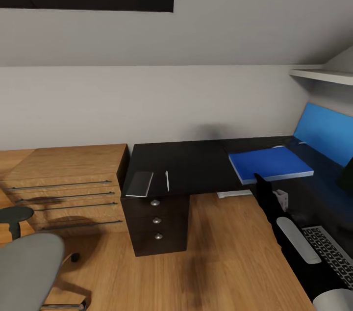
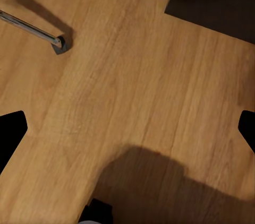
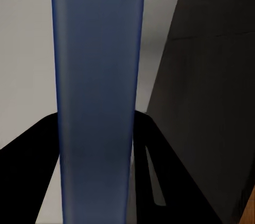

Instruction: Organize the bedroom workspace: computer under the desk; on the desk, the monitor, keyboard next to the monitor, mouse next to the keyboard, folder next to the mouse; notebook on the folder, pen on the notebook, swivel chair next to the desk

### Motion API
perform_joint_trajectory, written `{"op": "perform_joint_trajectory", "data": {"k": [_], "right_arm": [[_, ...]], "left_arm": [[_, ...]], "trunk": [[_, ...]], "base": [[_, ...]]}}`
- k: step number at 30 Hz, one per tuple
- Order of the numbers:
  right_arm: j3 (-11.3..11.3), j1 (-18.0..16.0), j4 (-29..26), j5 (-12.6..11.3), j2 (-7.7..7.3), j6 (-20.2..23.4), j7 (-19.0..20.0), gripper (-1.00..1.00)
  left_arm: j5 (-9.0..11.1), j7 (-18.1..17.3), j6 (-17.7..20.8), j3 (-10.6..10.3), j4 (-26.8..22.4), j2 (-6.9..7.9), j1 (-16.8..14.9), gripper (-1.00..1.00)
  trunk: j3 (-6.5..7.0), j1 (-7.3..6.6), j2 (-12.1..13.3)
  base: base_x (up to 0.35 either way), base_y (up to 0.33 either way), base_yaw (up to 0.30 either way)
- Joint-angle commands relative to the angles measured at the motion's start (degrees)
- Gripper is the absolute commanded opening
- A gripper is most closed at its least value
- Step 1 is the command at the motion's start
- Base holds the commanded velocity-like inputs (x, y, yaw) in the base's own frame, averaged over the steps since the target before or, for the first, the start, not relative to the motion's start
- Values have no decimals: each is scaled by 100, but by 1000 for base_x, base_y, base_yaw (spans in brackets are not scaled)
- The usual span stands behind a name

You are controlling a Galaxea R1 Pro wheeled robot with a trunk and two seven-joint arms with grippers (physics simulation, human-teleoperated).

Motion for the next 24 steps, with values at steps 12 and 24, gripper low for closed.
{"op": "perform_joint_trajectory", "data": {"k": [12, 24], "right_arm": [[95, -6, 17, -71, -3, -46, 93, -100], [65, -5, 570, -59, -7, -56, 60, -100]], "left_arm": [[66, -40, -10, 10, 5, 1, -4, 100], [66, -39, -1, 10, 5, -2, -4, 100]], "trunk": [[-6, 0, -4], [-6, 0, -4]], "base": [[233, 0, 0], [172, -80, 0]]}}
